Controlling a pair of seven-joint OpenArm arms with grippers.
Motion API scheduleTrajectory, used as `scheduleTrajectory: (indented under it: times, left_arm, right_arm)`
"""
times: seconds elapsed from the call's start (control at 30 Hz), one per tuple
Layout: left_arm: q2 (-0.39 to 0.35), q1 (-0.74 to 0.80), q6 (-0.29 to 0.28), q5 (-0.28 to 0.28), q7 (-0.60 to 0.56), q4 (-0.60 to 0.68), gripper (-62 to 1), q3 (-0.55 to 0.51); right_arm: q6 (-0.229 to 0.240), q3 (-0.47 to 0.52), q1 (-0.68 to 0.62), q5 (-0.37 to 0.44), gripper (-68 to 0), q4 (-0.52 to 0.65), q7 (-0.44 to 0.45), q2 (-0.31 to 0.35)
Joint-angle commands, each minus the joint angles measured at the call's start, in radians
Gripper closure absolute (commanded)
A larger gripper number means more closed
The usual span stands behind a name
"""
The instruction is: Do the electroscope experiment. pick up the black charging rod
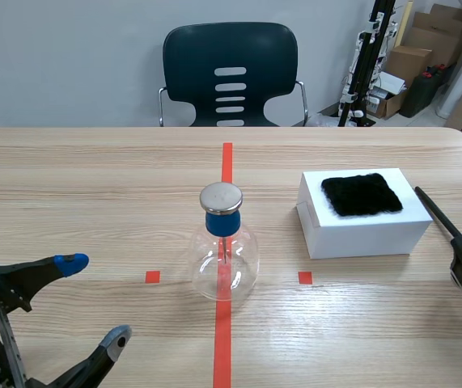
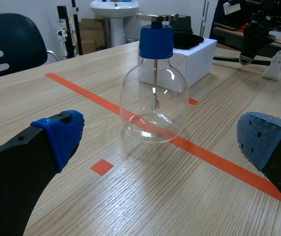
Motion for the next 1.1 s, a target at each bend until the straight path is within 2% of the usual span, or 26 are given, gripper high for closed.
scheduleTrajectory:
  times: [0.0, 0.4, 0.73, 0.93, 1.07]
  left_arm:
    - [-0.003, -0.005, -0.002, -0.006, -0.014, 0.019, -62.3, -0.006]
    - [-0.003, -0.005, -0.002, -0.006, -0.014, 0.019, -62.3, -0.006]
    - [-0.003, -0.005, -0.002, -0.006, -0.014, 0.019, -62.3, -0.006]
    - [-0.003, -0.005, -0.002, -0.006, -0.014, 0.019, -62.3, -0.006]
    - [-0.003, -0.005, -0.002, -0.006, -0.014, 0.019, -62.3, -0.006]
  right_arm:
    - [0.000, 0.008, 0.018, 0.010, -67.9, 0.007, 0.013, 0.019]
    - [0.000, 0.008, 0.018, 0.032, -67.9, -0.081, 0.084, 0.019]
    - [0.000, 0.008, 0.018, 0.086, -67.9, -0.139, 0.090, 0.019]
    - [0.000, 0.008, 0.018, 0.125, -67.9, -0.162, 0.114, 0.042]
    - [0.000, 0.008, 0.017, 0.126, -67.9, -0.162, 0.115, 0.045]
